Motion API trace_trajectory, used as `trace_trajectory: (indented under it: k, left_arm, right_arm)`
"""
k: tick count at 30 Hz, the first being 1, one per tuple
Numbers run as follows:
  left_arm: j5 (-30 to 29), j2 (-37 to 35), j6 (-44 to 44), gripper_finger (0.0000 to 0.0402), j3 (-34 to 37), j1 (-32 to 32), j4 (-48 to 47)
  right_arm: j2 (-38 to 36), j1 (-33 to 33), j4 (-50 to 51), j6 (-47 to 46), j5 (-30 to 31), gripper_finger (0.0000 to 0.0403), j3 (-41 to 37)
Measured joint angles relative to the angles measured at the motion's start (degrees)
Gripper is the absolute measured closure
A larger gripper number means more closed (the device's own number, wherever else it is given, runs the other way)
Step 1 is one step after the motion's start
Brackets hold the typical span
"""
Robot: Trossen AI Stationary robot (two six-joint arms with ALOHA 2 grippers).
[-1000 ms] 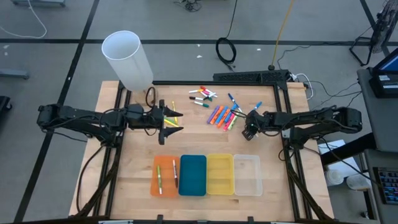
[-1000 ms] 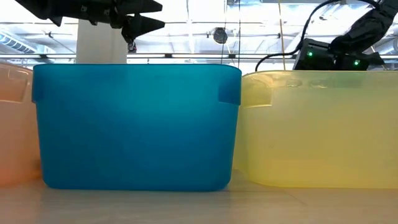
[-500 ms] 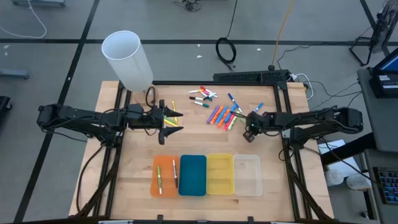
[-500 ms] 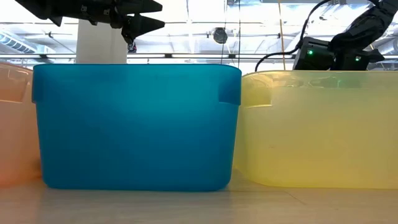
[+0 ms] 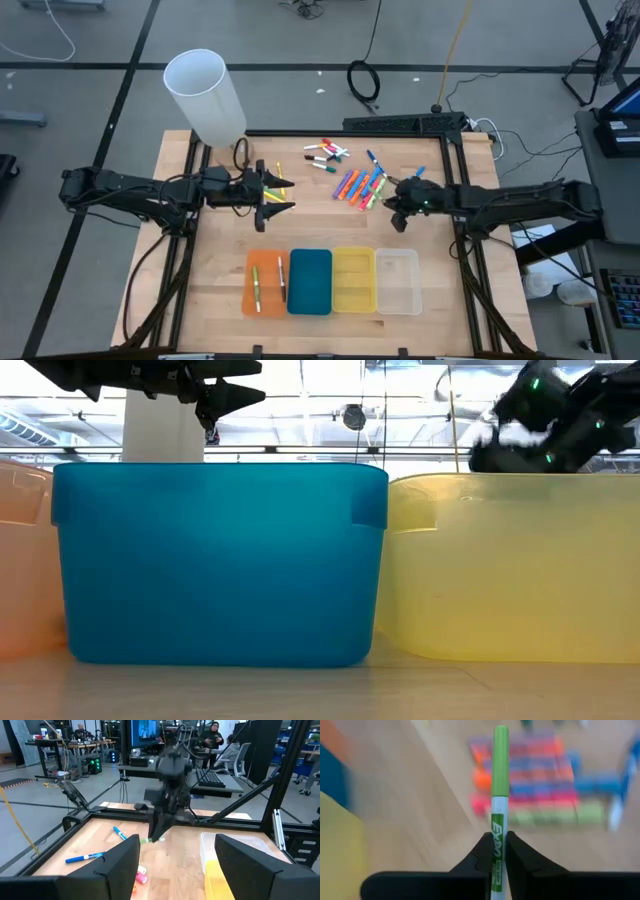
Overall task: Pick & Place Markers
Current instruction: Put the green marker pen into the orange bin
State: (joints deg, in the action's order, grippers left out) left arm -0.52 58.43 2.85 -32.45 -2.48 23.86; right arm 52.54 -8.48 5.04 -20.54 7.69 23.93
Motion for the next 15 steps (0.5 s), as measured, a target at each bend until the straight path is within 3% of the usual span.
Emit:
trace_trajectory:
  k: [7,15]
  left_arm:
    - [-2.06,2.47,-1.79,0.0142,0.00,-0.04,5.05]
    - [2.48,15.19,-5.60,0.0145,-0.01,1.13,27.94]
  right_arm:
    - [0.05,4.66,-23.56,9.43,-2.94,0.0384,0.12]
    - [7.47,10.34,-45.99,17.40,-3.42,0.0384,0.12]
